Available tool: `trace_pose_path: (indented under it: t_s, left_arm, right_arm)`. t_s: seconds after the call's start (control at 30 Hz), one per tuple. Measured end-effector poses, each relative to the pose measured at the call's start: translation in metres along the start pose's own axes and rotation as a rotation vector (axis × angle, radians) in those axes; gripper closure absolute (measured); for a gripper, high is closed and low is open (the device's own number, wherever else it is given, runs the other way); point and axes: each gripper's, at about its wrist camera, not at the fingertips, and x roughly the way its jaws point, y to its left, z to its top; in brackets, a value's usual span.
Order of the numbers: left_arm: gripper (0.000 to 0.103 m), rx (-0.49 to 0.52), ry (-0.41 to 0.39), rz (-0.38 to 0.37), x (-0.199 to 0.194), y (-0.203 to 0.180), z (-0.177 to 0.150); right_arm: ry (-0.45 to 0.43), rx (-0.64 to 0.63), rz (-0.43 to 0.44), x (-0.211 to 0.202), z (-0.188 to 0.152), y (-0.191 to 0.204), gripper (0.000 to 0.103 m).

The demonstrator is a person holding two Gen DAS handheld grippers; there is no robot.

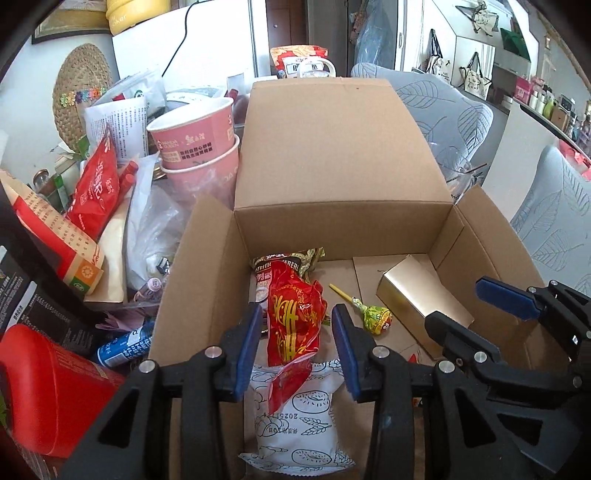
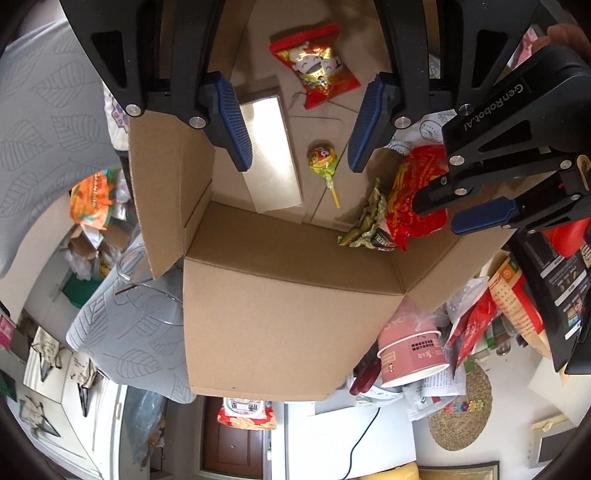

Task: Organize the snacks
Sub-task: 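Withdraw both tools from the box back toward the table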

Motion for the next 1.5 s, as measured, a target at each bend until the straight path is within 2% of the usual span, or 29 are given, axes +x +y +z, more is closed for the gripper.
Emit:
trace_pose_path:
  t_s: [0.47, 0.83, 0.93, 1.03, 1.07, 1.13, 1.2, 1.5]
  left_arm:
    - [0.064, -0.024, -0.138, 0.001, -0.095, 0.006, -0.003]
    - [0.064, -0.031, -0.232, 0.005, -0.171, 0.007, -0.021]
    - [0.064, -0.031, -0.248, 0.003, -0.188, 0.004, -0.027]
    - [0.064, -0.03, -0.264, -0.004, -0.206, 0.003, -0.034]
    - [0.063, -0.028, -0.268, -0.001, -0.211, 0.002, -0.037]
    - [0.043, -0.027, -0.284, 0.001, -0.221, 0.001, -0.042]
    - [0.03, -0.026, -0.32, 0.014, -0.234, 0.0, -0.049]
    - [0.028, -0.011, -0.377, 0.011, -0.273, -0.004, -0.078]
  right_arm:
    - [-0.132, -0.013, 0.005, -0.086, 0.003, 0.015, 0.049]
    - [-0.239, -0.033, -0.002, -0.164, -0.011, 0.028, 0.049]
    - [-0.27, -0.033, -0.004, -0.182, -0.017, 0.028, 0.043]
    - [-0.294, -0.036, -0.009, -0.2, -0.024, 0.029, 0.043]
    - [-0.301, -0.038, -0.01, -0.205, -0.027, 0.029, 0.043]
    - [-0.314, -0.04, -0.012, -0.216, -0.033, 0.03, 0.043]
    - [-0.326, -0.042, -0.013, -0.225, -0.038, 0.031, 0.039]
    - [-0.378, -0.043, -0.01, -0.26, -0.064, 0.035, 0.03]
